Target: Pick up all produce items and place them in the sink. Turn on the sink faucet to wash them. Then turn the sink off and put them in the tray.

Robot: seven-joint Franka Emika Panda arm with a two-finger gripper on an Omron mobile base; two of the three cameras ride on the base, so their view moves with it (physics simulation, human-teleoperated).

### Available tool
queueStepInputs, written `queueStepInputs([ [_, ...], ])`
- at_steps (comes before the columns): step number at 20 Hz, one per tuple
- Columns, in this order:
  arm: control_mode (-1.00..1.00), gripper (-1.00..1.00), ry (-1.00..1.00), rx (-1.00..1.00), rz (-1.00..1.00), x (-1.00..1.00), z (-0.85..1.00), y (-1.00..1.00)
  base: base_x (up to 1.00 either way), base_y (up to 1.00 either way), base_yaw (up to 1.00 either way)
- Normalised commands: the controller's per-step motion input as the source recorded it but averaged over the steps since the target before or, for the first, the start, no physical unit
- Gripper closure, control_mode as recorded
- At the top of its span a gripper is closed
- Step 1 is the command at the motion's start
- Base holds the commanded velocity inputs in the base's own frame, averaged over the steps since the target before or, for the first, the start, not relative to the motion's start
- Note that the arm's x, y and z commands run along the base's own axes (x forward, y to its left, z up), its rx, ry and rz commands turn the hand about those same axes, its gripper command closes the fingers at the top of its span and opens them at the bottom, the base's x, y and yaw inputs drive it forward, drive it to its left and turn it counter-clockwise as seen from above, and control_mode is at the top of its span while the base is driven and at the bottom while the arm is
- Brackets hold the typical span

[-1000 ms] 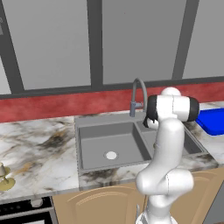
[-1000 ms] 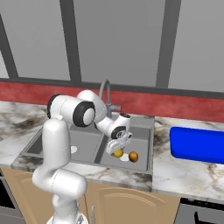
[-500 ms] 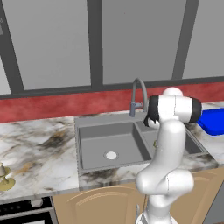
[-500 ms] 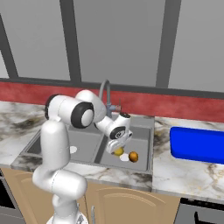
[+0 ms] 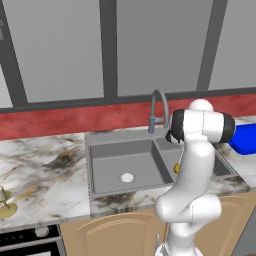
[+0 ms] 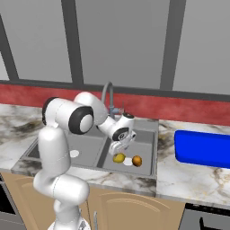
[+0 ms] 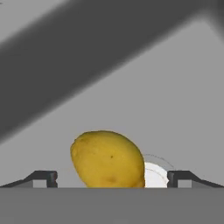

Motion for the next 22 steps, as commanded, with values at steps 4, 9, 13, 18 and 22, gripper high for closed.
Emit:
queueStepInputs([
  [4,-1.00,-1.00,-0.03,0.01,-0.06,-0.25,0.93,-0.05,0.00,0.00,0.00],
  [9,-1.00,-1.00,0.09,0.03,-0.12,-0.21,0.59,-0.13,0.00,0.00,0.00],
  [13,-1.00,-1.00,0.20,0.04,-0.22,-0.22,0.50,-0.17,0.00,0.00,0.00],
  [18,-1.00,-1.00,0.08,0.18,-0.41,-0.13,0.78,-0.15,0.00,0.00,0.00],
  [22,-1.00,-1.00,0.10,0.28,-0.47,-0.09,0.37,-0.10,0.00,0.00,0.00],
])
